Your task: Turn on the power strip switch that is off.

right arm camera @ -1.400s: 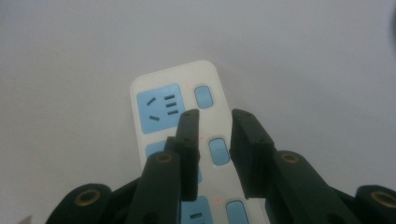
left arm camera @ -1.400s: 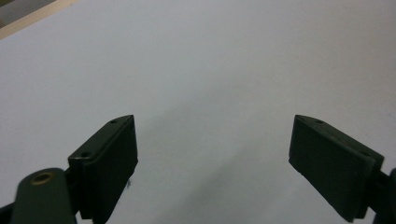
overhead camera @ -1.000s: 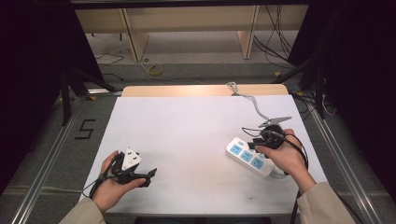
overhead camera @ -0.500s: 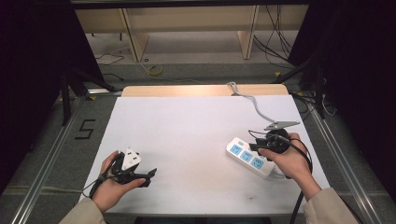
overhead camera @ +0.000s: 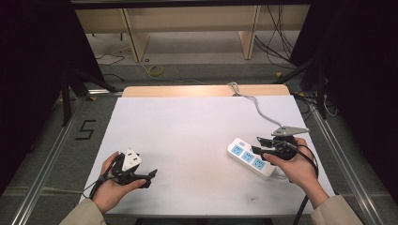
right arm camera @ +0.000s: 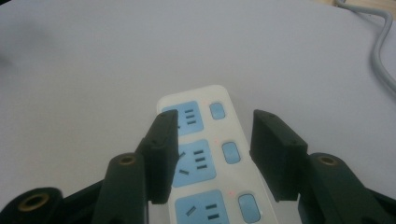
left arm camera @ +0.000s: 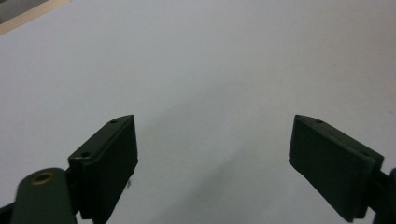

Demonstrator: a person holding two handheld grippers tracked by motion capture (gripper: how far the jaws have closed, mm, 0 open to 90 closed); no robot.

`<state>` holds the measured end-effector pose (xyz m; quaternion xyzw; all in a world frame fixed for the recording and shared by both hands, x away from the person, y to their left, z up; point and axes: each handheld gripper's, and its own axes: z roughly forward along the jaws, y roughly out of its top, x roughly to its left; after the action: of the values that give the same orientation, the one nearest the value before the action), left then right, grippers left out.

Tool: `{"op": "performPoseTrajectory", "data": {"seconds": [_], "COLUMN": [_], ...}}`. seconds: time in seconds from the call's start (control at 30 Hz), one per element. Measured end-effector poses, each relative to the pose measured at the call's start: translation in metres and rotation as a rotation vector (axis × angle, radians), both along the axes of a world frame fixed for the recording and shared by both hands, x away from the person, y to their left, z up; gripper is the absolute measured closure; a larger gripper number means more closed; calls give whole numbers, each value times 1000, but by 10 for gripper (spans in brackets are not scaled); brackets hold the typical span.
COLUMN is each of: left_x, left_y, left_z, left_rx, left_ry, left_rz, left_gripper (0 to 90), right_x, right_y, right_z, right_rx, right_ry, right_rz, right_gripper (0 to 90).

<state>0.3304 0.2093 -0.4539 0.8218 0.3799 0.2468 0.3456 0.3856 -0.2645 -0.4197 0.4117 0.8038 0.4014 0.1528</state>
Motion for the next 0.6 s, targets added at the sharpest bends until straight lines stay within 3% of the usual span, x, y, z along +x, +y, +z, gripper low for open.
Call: {"op": "performPoseTrajectory", "data": {"seconds": [0.6], "left_x": [0], "left_y": [1], "left_z": [0], "left_rx": [-7], "left_ry": [4], "left_rz": [5], "left_gripper": [153], "right_x": [-27], "right_y": [-23], "right_z": [-14], "right_rx": [87], "right_ry": [-113], "right_rz": [5], "right_gripper": [391]}}
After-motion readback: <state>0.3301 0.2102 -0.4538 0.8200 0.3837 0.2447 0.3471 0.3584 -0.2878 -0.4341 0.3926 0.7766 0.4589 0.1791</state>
